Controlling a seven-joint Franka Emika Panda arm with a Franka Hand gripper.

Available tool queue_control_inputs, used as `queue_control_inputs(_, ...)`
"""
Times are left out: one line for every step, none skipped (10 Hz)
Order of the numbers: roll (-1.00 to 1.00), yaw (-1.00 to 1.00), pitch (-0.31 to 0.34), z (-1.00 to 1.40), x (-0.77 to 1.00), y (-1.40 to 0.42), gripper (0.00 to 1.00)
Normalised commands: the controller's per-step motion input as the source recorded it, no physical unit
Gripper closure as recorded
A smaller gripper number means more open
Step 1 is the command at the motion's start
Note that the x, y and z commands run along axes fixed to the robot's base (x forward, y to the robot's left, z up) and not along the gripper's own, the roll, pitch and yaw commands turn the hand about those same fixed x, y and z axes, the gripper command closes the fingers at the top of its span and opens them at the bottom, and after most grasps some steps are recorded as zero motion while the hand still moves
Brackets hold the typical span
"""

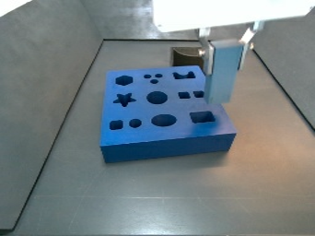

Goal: Insert the rectangle object.

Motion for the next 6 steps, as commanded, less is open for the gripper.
queue_control_inputs(0.14,0.0,0.06,-0.49,-0.16,-0.01,1.0)
queue_control_inputs(0.12,0.0,0.023,-0.47,-0.24,-0.01,1.0)
queue_control_inputs(0.09,0.0,0.001,-0.44,-0.33,-0.06,1.0)
queue_control_inputs(0.0,0.08,-0.003,-0.23,-0.12,-0.13,1.0)
queue_control_inputs(0.0,0.08,-0.01,-0.09,-0.06,-0.12,1.0)
queue_control_inputs(0.05,0.13,-0.034,-0.1,-0.07,-0.18,1.0)
